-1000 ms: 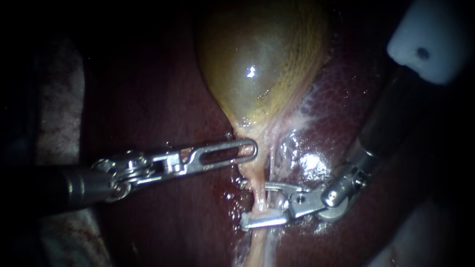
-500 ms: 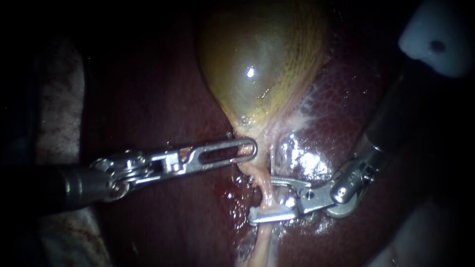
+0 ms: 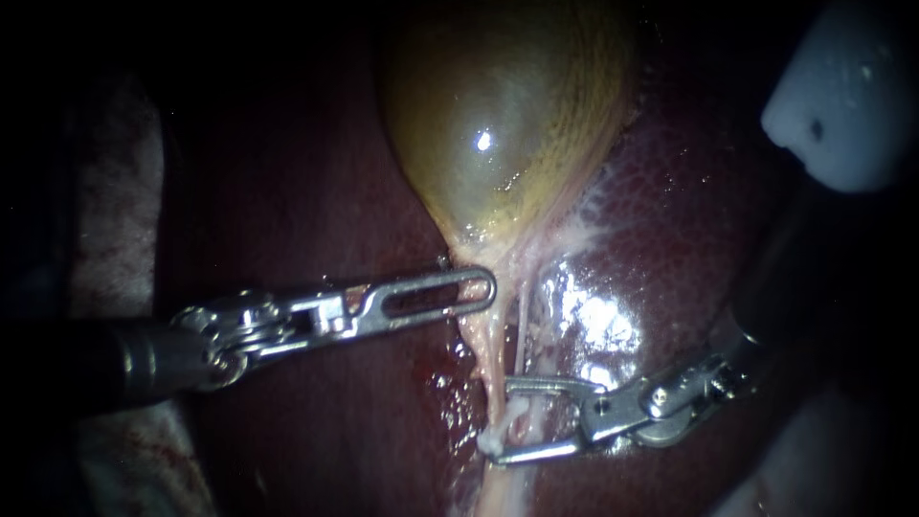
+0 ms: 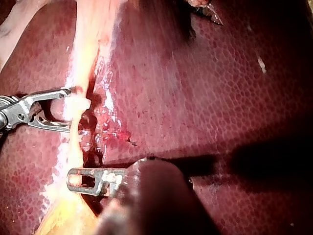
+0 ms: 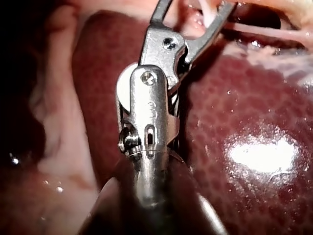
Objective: Going back first clip left tube
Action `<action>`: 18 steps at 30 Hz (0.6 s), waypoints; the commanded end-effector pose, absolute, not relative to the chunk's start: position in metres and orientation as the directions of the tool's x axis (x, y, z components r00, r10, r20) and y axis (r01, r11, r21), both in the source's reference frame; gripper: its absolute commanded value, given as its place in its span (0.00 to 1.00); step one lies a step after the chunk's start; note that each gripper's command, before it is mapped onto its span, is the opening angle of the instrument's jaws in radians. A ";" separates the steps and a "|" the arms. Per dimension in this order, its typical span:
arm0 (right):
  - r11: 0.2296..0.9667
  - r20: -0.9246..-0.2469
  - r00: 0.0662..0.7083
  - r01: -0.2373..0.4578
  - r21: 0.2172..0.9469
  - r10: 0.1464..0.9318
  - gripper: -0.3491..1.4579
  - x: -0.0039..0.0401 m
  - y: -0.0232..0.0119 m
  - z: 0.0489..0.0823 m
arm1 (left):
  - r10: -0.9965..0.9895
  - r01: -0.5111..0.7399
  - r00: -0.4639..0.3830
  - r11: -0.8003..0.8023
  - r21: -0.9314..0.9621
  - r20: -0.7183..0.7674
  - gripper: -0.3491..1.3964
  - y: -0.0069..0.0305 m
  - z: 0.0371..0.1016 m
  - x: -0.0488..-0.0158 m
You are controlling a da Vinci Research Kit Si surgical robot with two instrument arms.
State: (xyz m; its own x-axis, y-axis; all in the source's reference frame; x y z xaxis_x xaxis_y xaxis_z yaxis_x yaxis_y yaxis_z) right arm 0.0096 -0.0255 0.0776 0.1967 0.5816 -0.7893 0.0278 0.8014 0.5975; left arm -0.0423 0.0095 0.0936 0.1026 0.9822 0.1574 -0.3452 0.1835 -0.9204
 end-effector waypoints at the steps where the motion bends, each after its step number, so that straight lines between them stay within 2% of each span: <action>1: 0.800 -0.787 0.199 0.028 0.600 0.584 0.52 0.0096 -0.0256 0.0777 | 0.982 -0.344 0.102 0.183 -0.921 0.157 0.00 0.0095 0.0936 -0.0422; 9: 0.792 -0.778 0.206 0.026 0.611 0.593 0.51 0.0096 -0.0255 0.0778 | 0.982 -0.343 0.099 0.185 -0.921 0.161 0.00 0.0098 0.0932 -0.0418; 18: 0.796 -0.776 0.217 -0.005 0.606 0.592 0.52 0.0080 -0.0250 0.0778 | 0.982 -0.343 0.099 0.186 -0.921 0.162 0.00 0.0098 0.0930 -0.0417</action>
State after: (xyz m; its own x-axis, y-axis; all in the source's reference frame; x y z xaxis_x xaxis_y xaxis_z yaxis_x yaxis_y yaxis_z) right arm 0.0078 -0.0249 0.0778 0.2198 0.5951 -0.7730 -0.0068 0.7933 0.6087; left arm -0.0417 0.0098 0.0930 0.0988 0.9819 0.1615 -0.3431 0.1860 -0.9207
